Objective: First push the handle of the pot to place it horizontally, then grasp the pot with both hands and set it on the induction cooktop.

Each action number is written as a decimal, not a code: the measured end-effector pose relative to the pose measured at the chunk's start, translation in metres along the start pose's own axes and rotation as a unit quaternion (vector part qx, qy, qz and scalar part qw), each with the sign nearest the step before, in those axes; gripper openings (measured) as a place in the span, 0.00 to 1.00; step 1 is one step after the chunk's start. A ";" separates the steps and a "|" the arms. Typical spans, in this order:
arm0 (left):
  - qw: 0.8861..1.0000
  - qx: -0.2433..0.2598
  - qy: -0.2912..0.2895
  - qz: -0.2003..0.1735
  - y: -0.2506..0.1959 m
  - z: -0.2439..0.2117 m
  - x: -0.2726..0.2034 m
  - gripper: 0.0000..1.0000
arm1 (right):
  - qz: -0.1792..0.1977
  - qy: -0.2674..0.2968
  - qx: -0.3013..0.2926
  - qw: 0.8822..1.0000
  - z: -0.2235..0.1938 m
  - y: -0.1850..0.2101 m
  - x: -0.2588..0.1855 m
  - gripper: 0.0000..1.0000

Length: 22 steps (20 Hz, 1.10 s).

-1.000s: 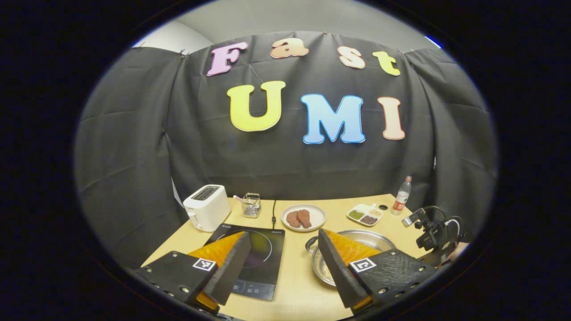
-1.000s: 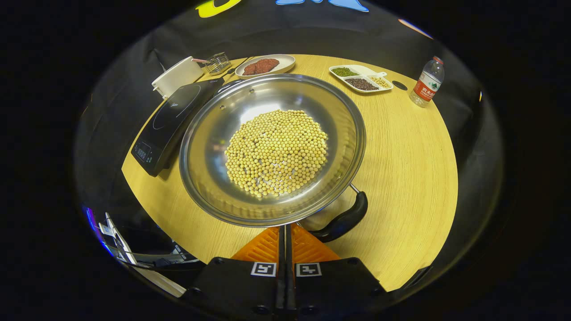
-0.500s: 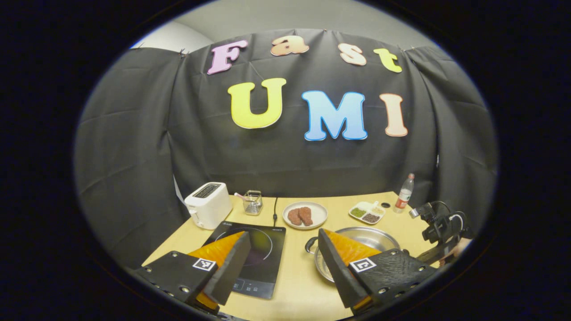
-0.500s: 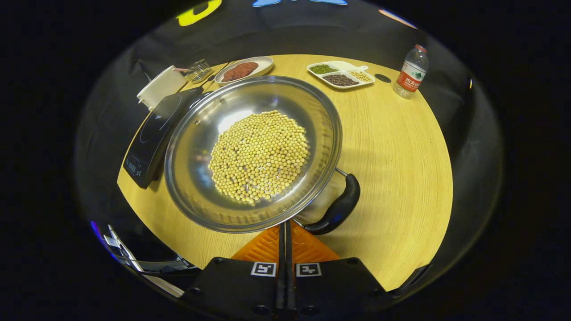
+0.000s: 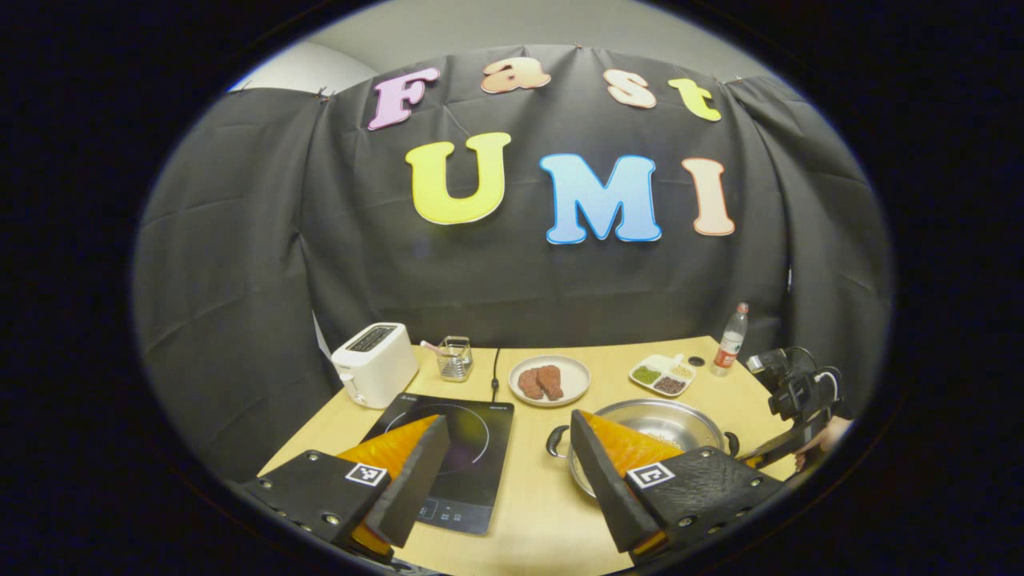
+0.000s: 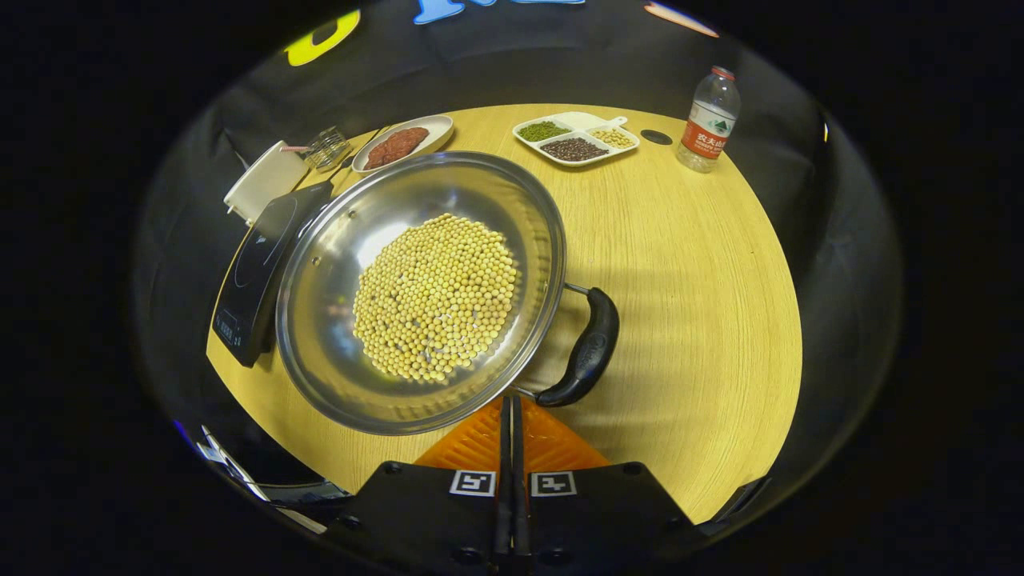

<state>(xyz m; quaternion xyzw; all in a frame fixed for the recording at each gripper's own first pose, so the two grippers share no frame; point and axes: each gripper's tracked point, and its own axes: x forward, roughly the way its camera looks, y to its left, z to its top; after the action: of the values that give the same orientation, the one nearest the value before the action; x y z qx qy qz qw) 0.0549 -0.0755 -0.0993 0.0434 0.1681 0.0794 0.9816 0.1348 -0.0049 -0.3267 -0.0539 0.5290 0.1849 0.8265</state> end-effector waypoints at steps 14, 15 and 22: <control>1.000 0.009 0.010 0.004 -0.006 -0.003 0.000 0.93 | -0.011 -0.022 0.042 0.999 0.023 -0.019 0.009 0.02; 1.000 0.009 0.011 0.005 -0.008 -0.005 0.000 0.93 | -0.011 -0.024 0.044 0.999 0.024 -0.020 0.009 0.02; 1.000 0.012 0.021 0.001 -0.017 -0.011 0.003 0.93 | -0.008 -0.032 0.050 0.998 0.033 -0.028 0.016 0.02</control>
<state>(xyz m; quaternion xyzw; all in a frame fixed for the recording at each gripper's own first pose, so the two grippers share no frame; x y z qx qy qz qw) 0.0569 -0.0911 -0.1126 0.0538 0.1894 0.0792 0.9772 0.1791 -0.0174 -0.3301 -0.0108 0.5107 0.1530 0.8460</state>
